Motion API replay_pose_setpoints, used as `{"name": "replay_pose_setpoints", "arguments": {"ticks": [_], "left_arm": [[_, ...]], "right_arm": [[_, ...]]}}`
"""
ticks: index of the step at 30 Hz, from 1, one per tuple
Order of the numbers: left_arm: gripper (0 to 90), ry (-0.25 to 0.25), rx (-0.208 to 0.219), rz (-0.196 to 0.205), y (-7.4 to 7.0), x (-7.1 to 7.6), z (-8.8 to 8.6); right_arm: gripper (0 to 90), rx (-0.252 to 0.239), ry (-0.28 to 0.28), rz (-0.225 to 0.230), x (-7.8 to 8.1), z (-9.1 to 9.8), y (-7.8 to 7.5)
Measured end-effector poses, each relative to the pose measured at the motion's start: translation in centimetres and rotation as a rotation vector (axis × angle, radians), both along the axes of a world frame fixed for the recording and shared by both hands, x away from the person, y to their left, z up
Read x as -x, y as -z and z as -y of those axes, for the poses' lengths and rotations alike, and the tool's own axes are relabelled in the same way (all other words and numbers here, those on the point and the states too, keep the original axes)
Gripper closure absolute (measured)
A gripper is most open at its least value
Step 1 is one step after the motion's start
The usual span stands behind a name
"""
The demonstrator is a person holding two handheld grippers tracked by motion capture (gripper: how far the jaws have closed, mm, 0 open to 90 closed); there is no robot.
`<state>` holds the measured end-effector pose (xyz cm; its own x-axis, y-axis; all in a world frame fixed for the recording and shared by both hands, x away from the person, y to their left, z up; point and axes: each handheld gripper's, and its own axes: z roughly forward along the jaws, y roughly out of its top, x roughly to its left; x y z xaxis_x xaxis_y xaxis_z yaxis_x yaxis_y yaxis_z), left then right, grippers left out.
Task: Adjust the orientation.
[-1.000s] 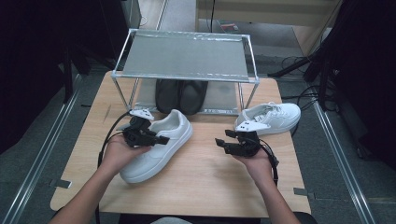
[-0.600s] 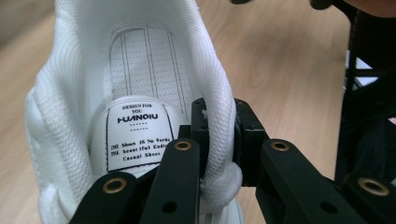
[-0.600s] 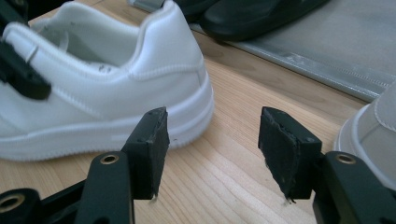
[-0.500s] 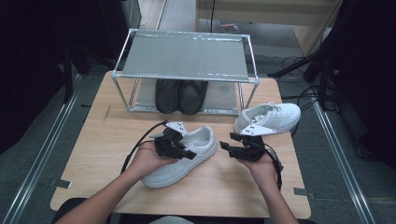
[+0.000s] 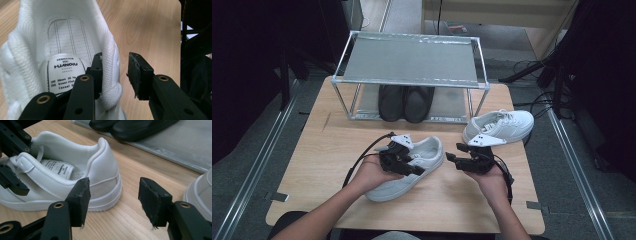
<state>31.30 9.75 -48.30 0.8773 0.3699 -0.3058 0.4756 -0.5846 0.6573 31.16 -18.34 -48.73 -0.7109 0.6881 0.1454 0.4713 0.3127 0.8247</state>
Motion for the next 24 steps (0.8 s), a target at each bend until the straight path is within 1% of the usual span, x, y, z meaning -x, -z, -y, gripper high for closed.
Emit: {"name": "replay_pose_setpoints", "arguments": {"ticks": [1,3,5,6,8,10,13,16,20,22,24], "left_arm": [[66.0,-0.008,-0.002,0.006,-0.1,0.1,-0.1],[63.7,-0.026,0.012,0.008,-0.5,0.1,-0.7],[62.4,-0.053,0.027,-0.002,-0.8,0.0,-1.4],[62.3,-0.073,0.035,-0.007,-1.0,0.1,-2.1],[62.8,-0.091,0.041,-0.007,-1.1,0.1,-2.8],[64.7,-0.109,0.051,-0.007,-1.4,0.3,-3.7],[68.1,-0.132,0.071,-0.007,-1.7,0.9,-4.8],[71.2,-0.139,0.063,0.000,-2.0,1.6,-5.5],[75.7,-0.146,0.050,0.006,-2.0,2.6,-6.0],[76.8,-0.145,0.043,-0.003,-1.9,3.0,-6.1],[77.4,-0.147,0.023,-0.001,-1.7,3.5,-6.0]], "right_arm": [[43.9,0.003,-0.003,0.006,0.0,-0.1,0.0],[43.9,0.000,-0.008,0.004,0.0,-0.2,-0.1],[44.2,-0.005,-0.015,0.006,-0.1,-0.3,-0.1],[44.6,-0.006,-0.018,0.005,-0.1,-0.4,-0.2],[45.8,-0.010,-0.030,0.006,-0.2,-0.7,-0.2],[47.7,-0.023,-0.042,-0.012,-0.4,-1.1,-0.3],[50.5,-0.029,-0.060,-0.015,-0.5,-1.6,-0.3],[54.6,-0.027,-0.079,0.007,-0.6,-2.0,-0.6],[62.2,-0.040,-0.097,0.019,-0.6,-2.4,-1.1],[64.3,-0.049,-0.111,0.017,-0.6,-2.7,-1.2],[65.7,-0.041,-0.120,0.020,-0.6,-3.0,-1.3]]}}
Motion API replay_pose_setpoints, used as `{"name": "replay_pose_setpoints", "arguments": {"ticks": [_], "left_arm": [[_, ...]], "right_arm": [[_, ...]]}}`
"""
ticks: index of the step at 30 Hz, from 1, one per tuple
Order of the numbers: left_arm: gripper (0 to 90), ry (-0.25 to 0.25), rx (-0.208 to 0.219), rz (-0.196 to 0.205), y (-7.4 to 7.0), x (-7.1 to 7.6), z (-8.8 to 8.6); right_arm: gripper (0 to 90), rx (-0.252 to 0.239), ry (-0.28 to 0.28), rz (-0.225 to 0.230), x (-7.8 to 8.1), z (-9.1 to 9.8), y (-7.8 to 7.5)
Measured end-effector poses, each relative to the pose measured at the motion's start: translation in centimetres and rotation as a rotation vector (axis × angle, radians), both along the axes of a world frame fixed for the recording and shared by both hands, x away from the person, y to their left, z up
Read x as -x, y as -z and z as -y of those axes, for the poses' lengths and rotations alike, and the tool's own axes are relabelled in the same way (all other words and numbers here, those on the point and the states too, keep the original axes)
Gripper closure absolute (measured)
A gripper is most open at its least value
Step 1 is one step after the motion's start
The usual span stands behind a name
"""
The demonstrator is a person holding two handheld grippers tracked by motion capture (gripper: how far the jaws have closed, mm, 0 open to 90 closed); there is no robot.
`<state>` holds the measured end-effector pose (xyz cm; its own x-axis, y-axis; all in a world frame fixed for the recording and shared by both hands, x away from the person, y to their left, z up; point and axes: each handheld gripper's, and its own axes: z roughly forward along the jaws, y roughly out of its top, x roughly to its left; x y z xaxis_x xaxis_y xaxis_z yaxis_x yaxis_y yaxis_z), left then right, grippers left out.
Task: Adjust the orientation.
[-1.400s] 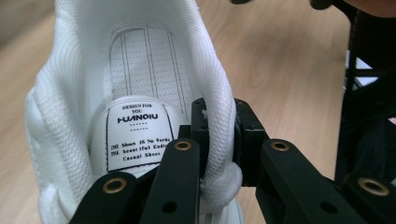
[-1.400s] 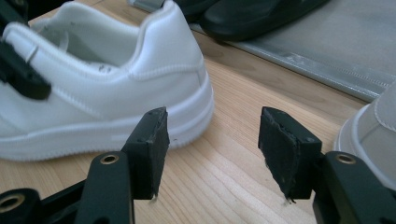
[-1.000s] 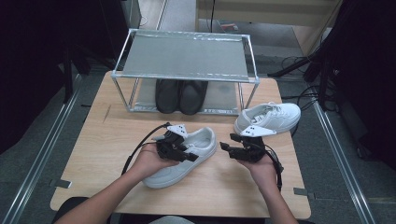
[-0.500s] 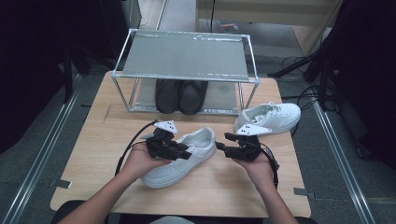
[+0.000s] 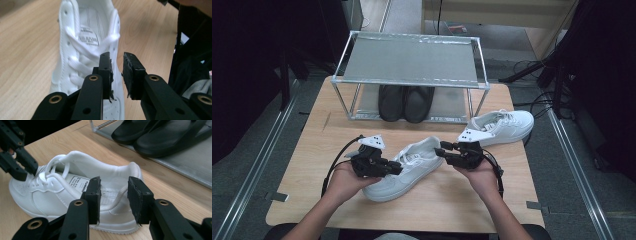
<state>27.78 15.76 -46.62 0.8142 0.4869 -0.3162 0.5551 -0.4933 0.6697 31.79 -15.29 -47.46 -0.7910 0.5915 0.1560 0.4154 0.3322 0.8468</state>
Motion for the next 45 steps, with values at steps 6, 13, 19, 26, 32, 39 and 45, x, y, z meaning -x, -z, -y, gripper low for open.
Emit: {"name": "replay_pose_setpoints", "arguments": {"ticks": [6,13,19,26,32,39,45], "left_arm": [[84.6,0.013,-0.027,-0.020,0.5,0.7,0.2],[89.8,0.017,-0.038,-0.047,1.4,0.8,0.2],[90.0,0.008,-0.023,-0.046,1.6,0.7,-0.1],[90.0,0.018,-0.025,-0.036,1.8,0.5,-0.2],[90.0,0.004,-0.021,-0.035,1.9,-0.1,-0.6],[90.0,0.010,-0.041,-0.021,1.8,-0.5,-0.7],[90.0,0.001,-0.044,-0.015,1.7,-1.3,-1.1]], "right_arm": [[77.4,-0.017,-0.008,0.015,-0.3,-0.2,-0.4],[86.7,0.033,-0.095,-0.035,-0.3,-2.4,0.1],[90.0,0.093,-0.137,-0.012,0.2,-4.5,0.5],[90.0,0.097,-0.140,-0.018,0.3,-4.6,0.6],[90.0,0.090,-0.150,-0.026,0.5,-4.5,0.7],[90.0,0.078,-0.151,-0.043,0.9,-4.3,0.8],[90.0,0.074,-0.156,-0.050,1.5,-4.2,0.8]]}}
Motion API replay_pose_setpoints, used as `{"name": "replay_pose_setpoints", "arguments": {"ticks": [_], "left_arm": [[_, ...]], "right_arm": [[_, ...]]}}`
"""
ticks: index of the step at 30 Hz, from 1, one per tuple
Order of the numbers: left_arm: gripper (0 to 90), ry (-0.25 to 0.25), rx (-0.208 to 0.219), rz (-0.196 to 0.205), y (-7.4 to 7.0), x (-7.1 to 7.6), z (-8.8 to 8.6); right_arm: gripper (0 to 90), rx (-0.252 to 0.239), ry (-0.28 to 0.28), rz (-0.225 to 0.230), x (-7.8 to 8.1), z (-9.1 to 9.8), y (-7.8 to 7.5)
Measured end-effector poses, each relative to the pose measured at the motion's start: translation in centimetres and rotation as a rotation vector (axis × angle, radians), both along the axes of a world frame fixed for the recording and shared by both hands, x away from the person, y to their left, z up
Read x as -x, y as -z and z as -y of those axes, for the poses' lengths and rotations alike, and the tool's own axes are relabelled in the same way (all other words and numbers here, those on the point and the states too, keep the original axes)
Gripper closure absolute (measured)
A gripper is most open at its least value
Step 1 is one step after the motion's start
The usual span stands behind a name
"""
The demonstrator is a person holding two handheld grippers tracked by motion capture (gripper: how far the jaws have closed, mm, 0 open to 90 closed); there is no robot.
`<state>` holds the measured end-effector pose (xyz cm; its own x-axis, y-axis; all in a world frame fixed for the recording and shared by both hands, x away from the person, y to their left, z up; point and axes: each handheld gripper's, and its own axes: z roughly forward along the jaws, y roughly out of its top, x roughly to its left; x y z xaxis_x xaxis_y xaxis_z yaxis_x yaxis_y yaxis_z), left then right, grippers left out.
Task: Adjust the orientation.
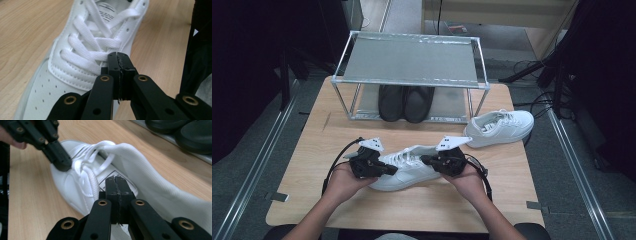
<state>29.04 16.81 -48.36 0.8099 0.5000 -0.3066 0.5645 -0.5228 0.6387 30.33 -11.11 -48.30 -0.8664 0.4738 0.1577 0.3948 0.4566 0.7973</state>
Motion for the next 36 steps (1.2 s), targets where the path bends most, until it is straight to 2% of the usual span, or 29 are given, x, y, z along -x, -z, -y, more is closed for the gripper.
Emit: {"name": "replay_pose_setpoints", "arguments": {"ticks": [4,9,15,19,23,27,28,30,36], "left_arm": [[90.0,-0.013,0.003,-0.001,0.0,-0.7,-0.3],[90.0,0.002,-0.008,0.004,-0.1,-1.1,-0.2],[90.0,-0.002,-0.019,0.012,-0.1,-1.9,-0.2],[90.0,-0.014,-0.028,0.026,-0.2,-2.4,-0.2],[90.0,-0.023,-0.016,0.024,-0.1,-3.1,-0.2],[90.0,-0.011,-0.015,0.018,0.0,-3.4,-0.3],[90.0,-0.012,-0.014,0.028,-0.1,-3.4,-0.2],[90.0,-0.002,-0.020,0.039,-0.2,-3.3,-0.3],[89.9,-0.015,-0.025,0.065,-0.6,-2.4,-0.5]], "right_arm": [[90.0,0.005,-0.016,-0.002,0.7,-0.1,0.0],[90.0,0.017,-0.018,-0.005,1.5,0.3,-0.1],[90.0,0.031,-0.019,-0.051,1.5,1.3,0.0],[90.0,0.031,-0.037,-0.058,2.2,0.9,0.0],[90.0,0.058,-0.013,-0.060,3.1,0.4,0.1],[90.0,0.055,-0.010,-0.074,2.9,0.7,0.1],[90.0,0.056,-0.008,-0.077,2.9,0.8,0.1],[90.0,0.056,0.006,-0.073,2.6,1.1,0.1],[90.0,0.024,0.050,-0.045,1.6,2.5,-0.9]]}}
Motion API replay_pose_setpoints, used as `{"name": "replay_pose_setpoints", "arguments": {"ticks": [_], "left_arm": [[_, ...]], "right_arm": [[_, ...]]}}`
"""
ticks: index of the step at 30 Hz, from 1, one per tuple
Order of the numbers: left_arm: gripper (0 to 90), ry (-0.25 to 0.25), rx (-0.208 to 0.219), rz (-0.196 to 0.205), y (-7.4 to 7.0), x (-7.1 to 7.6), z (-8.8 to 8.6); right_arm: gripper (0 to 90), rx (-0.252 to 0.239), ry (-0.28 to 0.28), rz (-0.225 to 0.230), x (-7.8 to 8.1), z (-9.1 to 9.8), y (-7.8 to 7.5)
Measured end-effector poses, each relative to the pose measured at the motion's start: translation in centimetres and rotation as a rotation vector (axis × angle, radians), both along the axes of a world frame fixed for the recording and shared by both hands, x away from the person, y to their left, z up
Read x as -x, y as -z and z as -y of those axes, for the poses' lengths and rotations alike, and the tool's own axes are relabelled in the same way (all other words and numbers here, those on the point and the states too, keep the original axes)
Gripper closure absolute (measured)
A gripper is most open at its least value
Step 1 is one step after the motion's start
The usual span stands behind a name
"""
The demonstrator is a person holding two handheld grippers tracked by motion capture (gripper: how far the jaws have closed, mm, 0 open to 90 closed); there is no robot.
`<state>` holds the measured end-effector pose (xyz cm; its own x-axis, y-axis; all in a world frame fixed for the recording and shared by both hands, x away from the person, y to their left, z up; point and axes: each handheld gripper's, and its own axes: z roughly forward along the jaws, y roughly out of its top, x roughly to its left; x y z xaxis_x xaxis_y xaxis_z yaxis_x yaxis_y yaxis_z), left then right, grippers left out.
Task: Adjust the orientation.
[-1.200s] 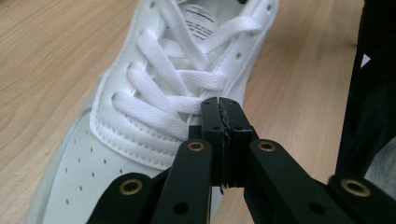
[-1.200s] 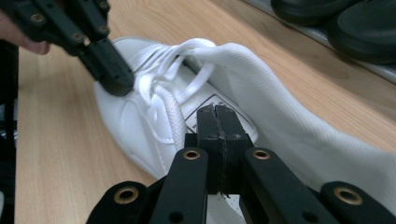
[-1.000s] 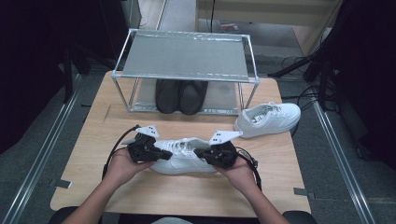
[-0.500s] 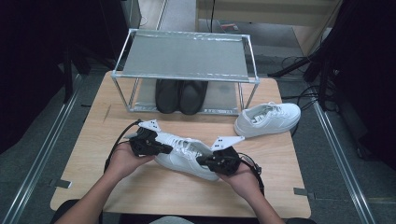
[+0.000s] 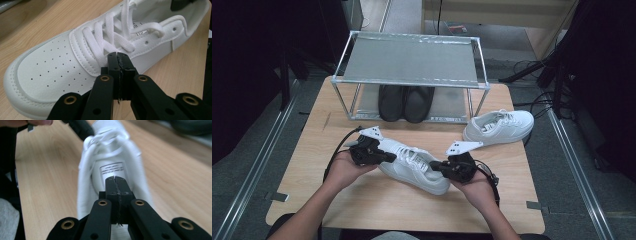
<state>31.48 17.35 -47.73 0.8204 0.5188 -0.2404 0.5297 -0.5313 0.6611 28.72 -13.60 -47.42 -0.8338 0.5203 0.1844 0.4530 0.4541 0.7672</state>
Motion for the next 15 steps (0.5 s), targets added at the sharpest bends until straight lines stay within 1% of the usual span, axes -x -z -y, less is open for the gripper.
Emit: {"name": "replay_pose_setpoints", "arguments": {"ticks": [4,8,10,13,15], "left_arm": [[88.2,-0.003,0.039,-0.005,-0.5,1.1,-0.2],[88.2,-0.003,0.053,-0.022,-0.3,2.0,0.0],[90.0,-0.001,0.059,-0.040,0.0,2.3,0.3],[90.0,0.005,0.036,-0.052,0.6,2.6,1.0],[90.0,0.010,0.017,-0.058,1.1,2.7,1.3]], "right_arm": [[90.0,-0.013,0.027,0.013,-0.9,1.1,-0.5],[90.0,-0.013,0.049,0.016,-2.1,1.9,-0.6],[90.0,-0.006,0.051,0.004,-2.7,1.9,-0.3],[90.0,0.012,0.036,-0.017,-3.3,1.6,0.1],[90.0,0.030,0.018,-0.028,-3.5,1.0,0.4]]}}
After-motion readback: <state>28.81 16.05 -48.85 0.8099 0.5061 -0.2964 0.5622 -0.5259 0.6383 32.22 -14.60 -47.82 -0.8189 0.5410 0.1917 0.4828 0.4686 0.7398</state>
